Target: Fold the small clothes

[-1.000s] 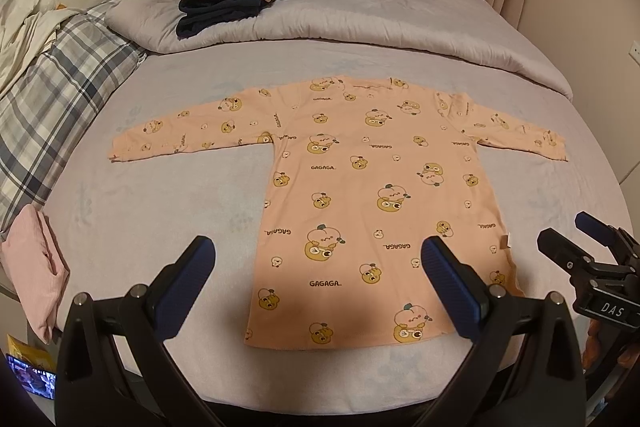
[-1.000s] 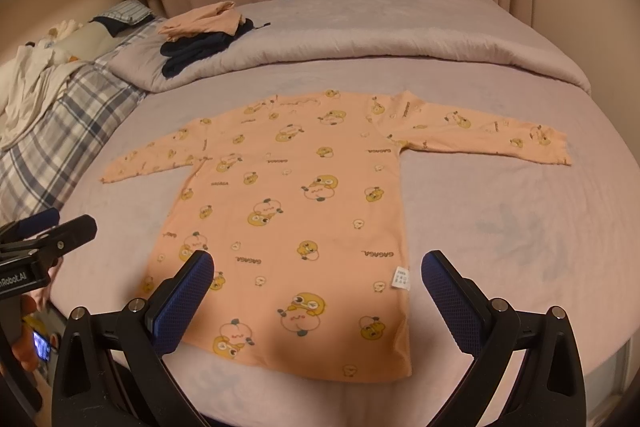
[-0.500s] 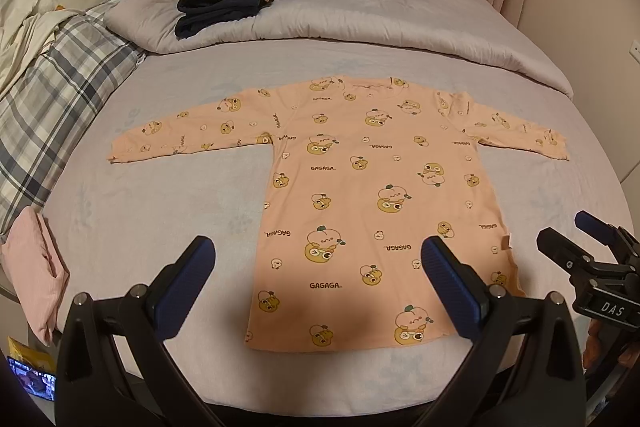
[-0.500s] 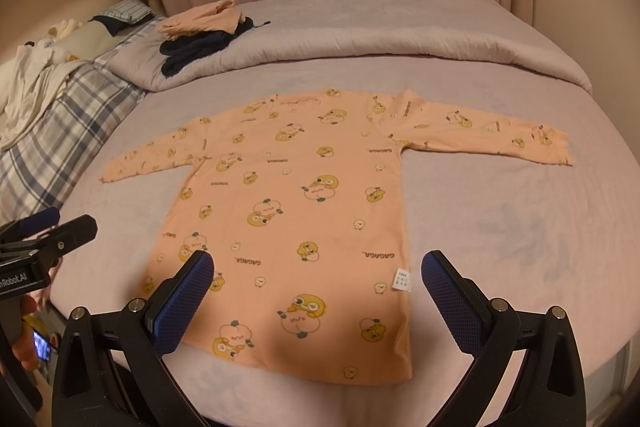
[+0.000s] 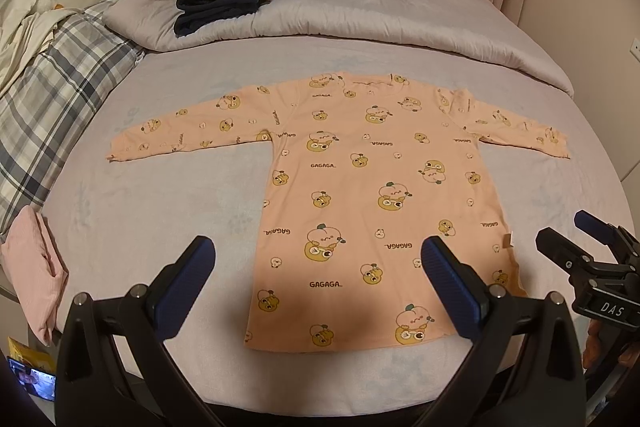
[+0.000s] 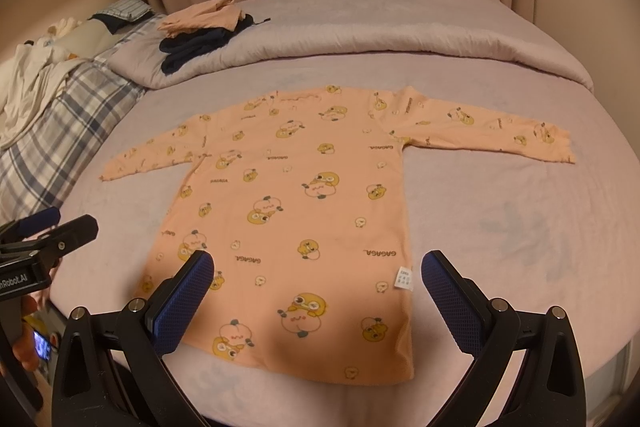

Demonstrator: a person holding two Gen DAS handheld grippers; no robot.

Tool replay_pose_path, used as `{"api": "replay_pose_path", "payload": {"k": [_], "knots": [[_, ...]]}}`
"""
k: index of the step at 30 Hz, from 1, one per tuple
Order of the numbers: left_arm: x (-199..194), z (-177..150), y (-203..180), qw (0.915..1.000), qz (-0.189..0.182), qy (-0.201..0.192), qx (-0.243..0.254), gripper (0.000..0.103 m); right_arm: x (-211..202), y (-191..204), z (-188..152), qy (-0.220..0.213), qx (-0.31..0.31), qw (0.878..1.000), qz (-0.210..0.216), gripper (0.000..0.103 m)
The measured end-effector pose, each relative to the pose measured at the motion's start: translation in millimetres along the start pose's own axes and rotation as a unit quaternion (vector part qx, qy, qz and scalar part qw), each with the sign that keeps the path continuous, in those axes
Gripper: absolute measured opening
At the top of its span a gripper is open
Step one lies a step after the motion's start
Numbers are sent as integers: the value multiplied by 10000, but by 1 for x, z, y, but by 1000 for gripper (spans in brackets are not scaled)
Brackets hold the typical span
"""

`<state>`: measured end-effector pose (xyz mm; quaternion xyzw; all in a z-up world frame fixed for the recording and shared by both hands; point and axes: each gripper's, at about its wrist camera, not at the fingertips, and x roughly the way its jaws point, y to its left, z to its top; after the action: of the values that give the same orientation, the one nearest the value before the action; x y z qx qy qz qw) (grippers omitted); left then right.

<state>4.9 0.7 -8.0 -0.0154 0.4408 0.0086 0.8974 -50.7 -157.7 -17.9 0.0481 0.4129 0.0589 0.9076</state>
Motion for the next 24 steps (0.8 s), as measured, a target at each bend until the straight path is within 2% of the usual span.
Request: {"api": "replay_pose_path", "payload": {"k": [24], "knots": [[3,-2,0,10000,6,14,10,103,3,1,-2,26,8,10000,-6,103]]}}
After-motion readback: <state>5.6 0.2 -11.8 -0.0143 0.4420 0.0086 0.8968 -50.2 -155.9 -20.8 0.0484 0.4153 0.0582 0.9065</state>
